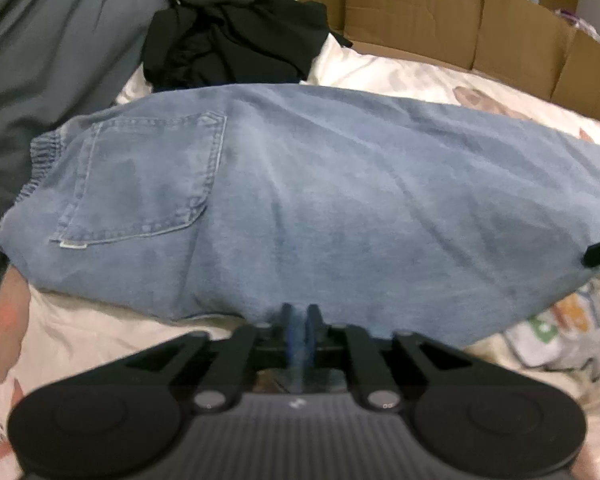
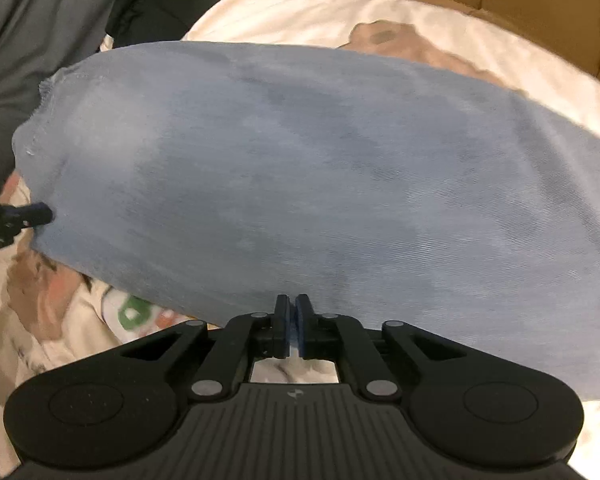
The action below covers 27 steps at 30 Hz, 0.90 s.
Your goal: Fold clothes
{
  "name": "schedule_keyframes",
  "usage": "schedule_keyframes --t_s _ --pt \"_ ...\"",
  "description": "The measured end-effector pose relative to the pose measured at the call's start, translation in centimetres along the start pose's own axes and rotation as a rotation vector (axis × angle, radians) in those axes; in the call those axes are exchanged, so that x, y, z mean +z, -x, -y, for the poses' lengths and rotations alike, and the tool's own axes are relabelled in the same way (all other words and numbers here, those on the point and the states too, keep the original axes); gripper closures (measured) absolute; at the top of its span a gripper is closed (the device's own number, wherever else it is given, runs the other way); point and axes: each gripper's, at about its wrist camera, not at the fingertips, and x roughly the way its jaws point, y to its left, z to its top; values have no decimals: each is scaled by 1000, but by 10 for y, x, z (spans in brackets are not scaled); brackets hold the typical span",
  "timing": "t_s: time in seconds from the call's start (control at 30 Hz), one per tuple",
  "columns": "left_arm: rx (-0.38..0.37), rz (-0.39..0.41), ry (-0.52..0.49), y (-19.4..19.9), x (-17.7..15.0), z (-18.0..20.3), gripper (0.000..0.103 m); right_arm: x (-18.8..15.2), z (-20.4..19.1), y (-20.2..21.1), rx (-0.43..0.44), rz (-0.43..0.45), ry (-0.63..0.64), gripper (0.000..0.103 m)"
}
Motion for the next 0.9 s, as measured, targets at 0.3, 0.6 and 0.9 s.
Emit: schedule_keyframes --t_s 0.3,0.6,0.9 --pt "20 10 -24 55 35 7 31 18 5 86 -7 45 -1 62" --pt "26 21 -5 128 73 20 11 27 4 193 -12 110 -25 59" --pt "65 37 66 198 104 36 8 29 4 301 -52 140 -74 37"
